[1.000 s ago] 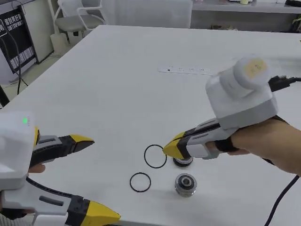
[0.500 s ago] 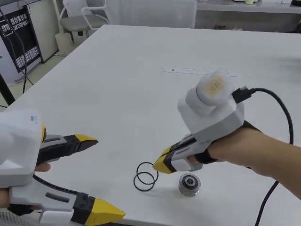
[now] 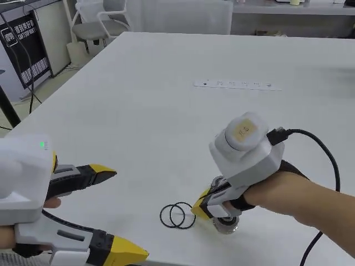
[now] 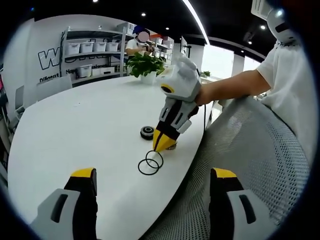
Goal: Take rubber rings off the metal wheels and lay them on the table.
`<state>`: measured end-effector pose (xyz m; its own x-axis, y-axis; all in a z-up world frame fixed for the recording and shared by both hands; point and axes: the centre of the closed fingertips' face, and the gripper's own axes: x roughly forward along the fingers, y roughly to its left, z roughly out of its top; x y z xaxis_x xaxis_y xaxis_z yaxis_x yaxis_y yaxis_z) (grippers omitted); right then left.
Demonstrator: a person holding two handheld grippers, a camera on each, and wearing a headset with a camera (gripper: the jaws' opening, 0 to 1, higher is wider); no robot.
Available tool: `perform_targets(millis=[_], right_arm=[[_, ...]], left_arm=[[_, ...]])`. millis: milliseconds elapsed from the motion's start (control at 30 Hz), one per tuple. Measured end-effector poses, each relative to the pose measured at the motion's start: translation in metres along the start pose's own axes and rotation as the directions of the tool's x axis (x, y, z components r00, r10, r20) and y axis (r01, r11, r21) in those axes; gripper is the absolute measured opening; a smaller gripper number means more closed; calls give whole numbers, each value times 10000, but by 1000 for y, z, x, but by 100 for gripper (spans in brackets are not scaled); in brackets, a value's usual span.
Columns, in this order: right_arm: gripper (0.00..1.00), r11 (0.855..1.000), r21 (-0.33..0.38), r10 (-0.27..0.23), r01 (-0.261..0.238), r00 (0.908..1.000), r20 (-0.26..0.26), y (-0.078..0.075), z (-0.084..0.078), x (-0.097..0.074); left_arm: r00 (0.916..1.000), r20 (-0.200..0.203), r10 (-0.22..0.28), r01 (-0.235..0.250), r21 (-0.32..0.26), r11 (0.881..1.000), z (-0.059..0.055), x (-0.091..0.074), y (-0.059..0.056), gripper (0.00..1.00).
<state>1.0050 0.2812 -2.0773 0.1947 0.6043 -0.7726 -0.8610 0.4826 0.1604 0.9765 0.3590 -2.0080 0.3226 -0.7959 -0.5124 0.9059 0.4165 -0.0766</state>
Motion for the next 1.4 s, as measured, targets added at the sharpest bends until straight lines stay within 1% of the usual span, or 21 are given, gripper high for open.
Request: perform_targets(millis=[133, 300, 333, 367, 500, 533, 700, 833, 867, 967, 1100, 1133, 1267, 1300, 1333, 1367, 1400], right_arm=[[0, 9998, 11, -184, 184, 9997, 131, -4, 2, 0], [6, 9993, 46, -383, 381, 9985, 380, -9, 5, -5], [6, 9991, 62, -432, 429, 9980, 456, -11, 6, -7], [5, 9989, 51, -475, 472, 9967, 652, -13, 9, -10], [7, 9988, 262, -444, 417, 9925, 1142, -18, 16, -21], [7, 9988, 270, -447, 418, 9921, 1176, -18, 17, -22], [9, 9980, 432, -534, 463, 9818, 1821, -24, 26, -39], [11, 9978, 306, -646, 594, 9739, 2178, -28, 31, -49], [12, 9979, 236, -647, 609, 9696, 2359, -29, 33, -52], [14, 9979, 184, -640, 613, 9607, 2700, -31, 36, -60], [16, 9969, 263, -786, 741, 9495, 3038, -39, 37, -70], [16, 9963, 332, -861, 797, 9460, 3125, -42, 38, -73], [16, 9918, 699, -1244, 1070, 9338, 3354, -53, 37, -85], [16, 9895, 826, -1402, 1190, 9300, 3397, -58, 36, -89], [16, 9876, 911, -1516, 1279, 9276, 3413, -61, 35, -91], [16, 9849, 1012, -1670, 1405, 9249, 3417, -65, 32, -94], [16, 9834, 1071, -1750, 1467, 9232, 3421, -66, 31, -96]], left_arm=[[10000, -58, 45, -45, -45, 10000, -1, 0, 1, 92], [9998, -164, 66, -67, -60, 10000, -3, 0, 1, 91], [9998, -170, 66, -67, -61, 10000, -3, 0, 1, 91], [9998, -202, 65, -66, -61, 10000, -4, 0, 1, 91], [9995, -293, 78, -79, -44, 10000, -5, 0, 1, 91], [9995, -300, 78, -80, -48, 10000, -5, 0, 1, 91], [9989, -471, -22, 23, 24, 10000, -7, 1, -1, 91], [9989, -436, -172, 178, 126, 9998, -5, 1, -4, 91], [9989, -419, -194, 201, 161, 9997, -4, 0, -4, 91], [9992, -330, -225, 236, 334, 9992, 1, -1, -4, 91], [9997, 32, -232, 231, 408, 9989, 17, -4, -1, 91], [9997, 138, -224, 217, 467, 9987, 22, -4, 0, 91], [9994, 298, -163, 140, 769, 9969, 37, -6, 6, 91], [9992, 347, -177, 146, 886, 9960, 43, -5, 8, 91], [9991, 378, -199, 161, 977, 9951, 47, -5, 9, 91], [9987, 442, -247, 195, 1128, 9934, 54, -4, 10, 91], [9984, 488, -274, 213, 1222, 9923, 58, -3, 10, 92]])
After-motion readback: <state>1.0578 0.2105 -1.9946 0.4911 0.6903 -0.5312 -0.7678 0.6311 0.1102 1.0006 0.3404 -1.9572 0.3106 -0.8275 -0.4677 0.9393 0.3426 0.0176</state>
